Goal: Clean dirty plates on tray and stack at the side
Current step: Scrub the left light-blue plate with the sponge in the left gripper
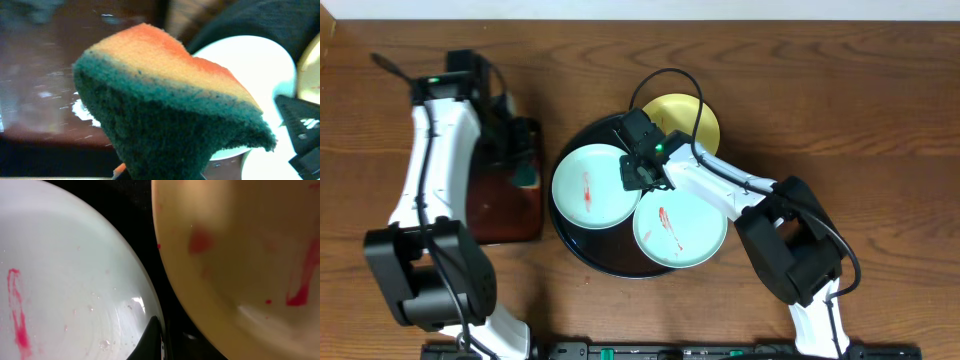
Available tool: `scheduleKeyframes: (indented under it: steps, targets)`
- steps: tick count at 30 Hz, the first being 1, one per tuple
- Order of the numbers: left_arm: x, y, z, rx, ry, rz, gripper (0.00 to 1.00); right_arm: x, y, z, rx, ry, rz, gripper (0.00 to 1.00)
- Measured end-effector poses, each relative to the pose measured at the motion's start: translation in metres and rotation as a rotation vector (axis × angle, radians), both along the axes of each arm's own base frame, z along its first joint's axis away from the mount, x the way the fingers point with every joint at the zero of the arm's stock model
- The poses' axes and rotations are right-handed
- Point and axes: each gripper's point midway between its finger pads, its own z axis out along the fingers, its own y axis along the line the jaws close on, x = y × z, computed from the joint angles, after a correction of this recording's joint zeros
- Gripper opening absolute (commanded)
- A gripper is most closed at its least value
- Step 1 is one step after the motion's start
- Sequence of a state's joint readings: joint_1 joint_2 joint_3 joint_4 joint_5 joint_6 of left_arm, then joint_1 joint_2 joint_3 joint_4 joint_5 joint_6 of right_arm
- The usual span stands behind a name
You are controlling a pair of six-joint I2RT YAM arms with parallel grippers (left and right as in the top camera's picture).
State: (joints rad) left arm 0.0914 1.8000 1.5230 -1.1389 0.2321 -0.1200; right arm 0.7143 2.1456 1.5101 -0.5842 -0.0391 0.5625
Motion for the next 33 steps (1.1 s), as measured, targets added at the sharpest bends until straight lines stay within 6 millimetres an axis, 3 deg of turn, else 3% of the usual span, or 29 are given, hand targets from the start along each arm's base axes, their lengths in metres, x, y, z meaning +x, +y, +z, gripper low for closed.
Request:
scheduleKeyframes:
  steps: [7, 11, 16, 21, 26, 33]
  targets:
    - [-0.008, -0.046, -0.044, -0.012, 0.028, 0.024, 0.08, -0.002, 0.000, 0.000, 0.005, 0.014, 0.001, 0.01]
    - [-0.017, -0.058, -0.072, 0.039, 0.032, 0.057, 0.07, -0.003, -0.001, -0.001, 0.003, 0.019, 0.002, 0.01]
    - [-0.008, -0.069, -0.094, 0.074, -0.050, 0.067, 0.07, -0.003, -0.001, 0.000, 0.004, 0.020, 0.002, 0.01]
    - [-0.002, -0.082, -0.108, 0.081, -0.125, 0.046, 0.07, -0.003, -0.001, -0.001, 0.003, 0.021, 0.002, 0.01]
    - [0.008, -0.088, -0.109, 0.114, -0.196, 0.028, 0.08, -0.003, -0.001, -0.001, 0.003, 0.022, 0.002, 0.01]
    - [0.048, -0.082, -0.094, 0.188, -0.383, 0.063, 0.07, -0.003, -0.001, -0.001, 0.002, 0.022, 0.002, 0.01]
